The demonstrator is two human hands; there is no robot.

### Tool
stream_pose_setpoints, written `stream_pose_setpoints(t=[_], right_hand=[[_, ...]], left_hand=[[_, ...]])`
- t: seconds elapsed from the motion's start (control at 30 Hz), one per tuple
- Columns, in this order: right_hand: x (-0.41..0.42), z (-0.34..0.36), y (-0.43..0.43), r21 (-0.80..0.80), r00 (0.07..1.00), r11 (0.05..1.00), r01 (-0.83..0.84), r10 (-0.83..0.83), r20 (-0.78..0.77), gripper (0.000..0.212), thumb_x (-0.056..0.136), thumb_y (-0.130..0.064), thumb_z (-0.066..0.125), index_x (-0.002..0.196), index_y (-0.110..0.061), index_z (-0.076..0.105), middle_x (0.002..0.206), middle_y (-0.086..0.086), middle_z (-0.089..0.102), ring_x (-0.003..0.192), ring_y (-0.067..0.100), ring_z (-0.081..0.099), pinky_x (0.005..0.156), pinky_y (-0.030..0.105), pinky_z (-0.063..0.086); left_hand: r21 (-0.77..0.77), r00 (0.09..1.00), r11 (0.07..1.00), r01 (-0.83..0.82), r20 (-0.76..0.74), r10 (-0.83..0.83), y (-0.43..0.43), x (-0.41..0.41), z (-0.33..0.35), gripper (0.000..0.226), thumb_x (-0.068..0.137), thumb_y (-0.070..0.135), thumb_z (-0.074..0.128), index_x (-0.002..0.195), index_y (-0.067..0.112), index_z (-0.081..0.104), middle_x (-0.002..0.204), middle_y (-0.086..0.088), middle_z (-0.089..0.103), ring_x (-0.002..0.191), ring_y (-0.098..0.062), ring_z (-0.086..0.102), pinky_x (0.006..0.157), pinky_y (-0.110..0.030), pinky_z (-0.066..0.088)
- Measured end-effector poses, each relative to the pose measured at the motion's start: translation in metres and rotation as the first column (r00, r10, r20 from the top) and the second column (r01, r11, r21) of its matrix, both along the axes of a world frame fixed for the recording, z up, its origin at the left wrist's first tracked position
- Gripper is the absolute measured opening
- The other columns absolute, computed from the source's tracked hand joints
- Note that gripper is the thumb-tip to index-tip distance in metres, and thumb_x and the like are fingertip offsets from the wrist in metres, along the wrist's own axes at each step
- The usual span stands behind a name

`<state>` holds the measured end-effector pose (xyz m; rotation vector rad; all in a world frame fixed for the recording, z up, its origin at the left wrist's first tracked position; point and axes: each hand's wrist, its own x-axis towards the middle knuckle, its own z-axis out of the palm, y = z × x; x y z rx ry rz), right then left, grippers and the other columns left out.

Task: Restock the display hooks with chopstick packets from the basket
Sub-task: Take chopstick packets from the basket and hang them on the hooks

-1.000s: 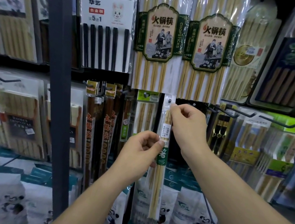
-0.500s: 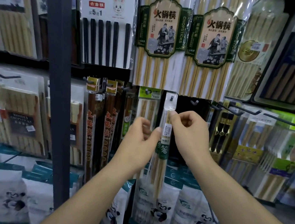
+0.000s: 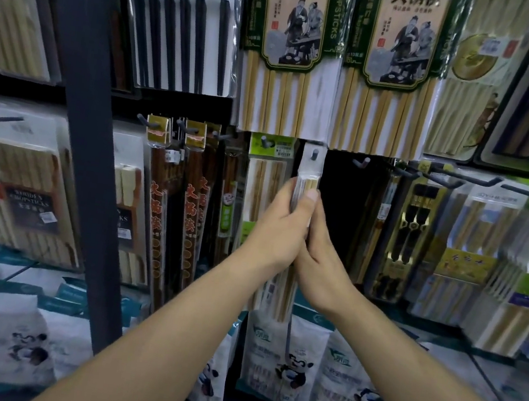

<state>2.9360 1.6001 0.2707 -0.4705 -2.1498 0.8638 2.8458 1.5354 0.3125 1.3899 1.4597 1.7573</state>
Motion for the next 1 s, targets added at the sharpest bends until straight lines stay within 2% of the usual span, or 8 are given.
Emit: stream_pose_setpoints(t=[0.07, 0.17, 0.33, 0.5, 0.57, 0.67, 0.8, 1.0], right_hand=[[0.0, -0.002, 0.006, 0.016, 0.999, 1.0, 0.01, -0.011, 0.042, 0.081, 0.098, -0.07, 0.028, 0.159, -0.038, -0.015, 0.165, -0.025, -0.013, 0.143, -0.022, -0.005, 0.116, 0.009, 0.009], [-0.002, -0.001, 0.018, 0.044, 0.996, 0.999, 0.03, -0.033, 0.081, 0.081, 0.099, -0.069, 0.023, 0.158, -0.035, -0.02, 0.157, -0.031, -0.018, 0.129, -0.035, -0.011, 0.101, -0.008, 0.005], [-0.002, 0.004, 0.035, 0.042, 0.991, 0.998, 0.038, -0.043, 0.13, 0.079, 0.1, -0.063, 0.025, 0.158, -0.032, -0.019, 0.161, -0.024, -0.013, 0.145, -0.011, -0.008, 0.115, 0.013, 0.004], [0.011, -0.002, 0.032, 0.011, 0.989, 0.998, 0.064, -0.065, 0.13, 0.085, 0.093, -0.076, 0.027, 0.158, -0.038, -0.014, 0.168, -0.017, -0.004, 0.151, -0.003, 0.001, 0.123, 0.026, 0.011], [0.022, -0.009, 0.024, -0.018, 0.988, 0.997, 0.078, -0.075, 0.132, 0.086, 0.091, -0.078, 0.029, 0.159, -0.041, -0.008, 0.169, -0.016, 0.004, 0.153, 0.001, 0.01, 0.126, 0.035, 0.018], [0.041, -0.026, 0.004, -0.046, 0.983, 0.993, 0.109, -0.101, 0.153, 0.075, 0.096, -0.071, 0.037, 0.158, -0.043, 0.007, 0.166, -0.018, 0.019, 0.148, 0.003, 0.027, 0.119, 0.036, 0.032], [0.066, -0.065, -0.034, -0.013, 0.969, 0.981, 0.191, -0.187, 0.161, 0.04, 0.102, -0.046, 0.05, 0.141, -0.039, 0.044, 0.13, -0.026, 0.05, 0.113, -0.014, 0.049, 0.086, 0.007, 0.044], [0.098, -0.18, -0.093, -0.27, 0.904, 0.951, 0.151, -0.022, 0.428, 0.008, 0.099, -0.027, 0.063, 0.095, -0.034, 0.066, 0.082, -0.013, 0.066, 0.079, 0.004, 0.061, 0.066, 0.019, 0.048]], left_hand=[[-0.004, 0.999, 0.999, 0.038, 0.022, -0.038, 0.003, -0.001, -0.002, 0.052, 0.108, 0.045, 0.04, 0.158, 0.029, 0.033, 0.153, 0.012, 0.048, 0.137, 0.0, 0.043, 0.102, -0.011, 0.035], [-0.011, 0.996, 0.998, 0.055, 0.072, -0.054, 0.013, -0.002, 0.0, 0.05, 0.109, 0.045, 0.039, 0.157, 0.031, 0.036, 0.153, 0.011, 0.048, 0.136, -0.002, 0.042, 0.107, -0.02, 0.034], [-0.068, 0.992, 0.997, 0.03, 0.121, -0.022, 0.031, -0.006, 0.004, 0.048, 0.108, 0.045, 0.04, 0.153, 0.029, 0.041, 0.151, 0.007, 0.05, 0.134, -0.007, 0.045, 0.098, -0.02, 0.035], [-0.067, 0.996, 0.997, 0.035, 0.079, -0.03, 0.016, 0.0, 0.001, 0.044, 0.109, 0.035, 0.045, 0.152, 0.026, 0.044, 0.148, 0.006, 0.055, 0.137, -0.009, 0.049, 0.114, -0.029, 0.038], [-0.049, 0.999, 0.998, 0.029, 0.02, -0.028, -0.004, 0.005, -0.006, 0.037, 0.108, 0.026, 0.05, 0.143, 0.035, 0.052, 0.134, 0.02, 0.064, 0.125, 0.005, 0.056, 0.109, -0.023, 0.044], [-0.057, 0.994, 0.998, 0.026, -0.104, -0.032, -0.043, 0.008, -0.022, 0.049, 0.105, 0.022, 0.054, 0.111, 0.071, 0.055, 0.102, 0.054, 0.057, 0.1, 0.034, 0.049, 0.081, 0.005, 0.04], [-0.131, 0.99, 0.984, -0.124, -0.088, 0.113, -0.083, -0.001, -0.08, 0.028, 0.102, 0.036, 0.06, 0.129, 0.043, 0.061, 0.122, 0.029, 0.065, 0.109, 0.017, 0.058, 0.091, -0.012, 0.045], [-0.501, 0.929, 0.782, -0.37, -0.192, 0.317, -0.141, -0.01, -0.239, 0.007, 0.102, 0.026, 0.059, 0.101, 0.033, 0.062, 0.093, 0.012, 0.069, 0.089, -0.003, 0.066, 0.068, -0.01, 0.045]])
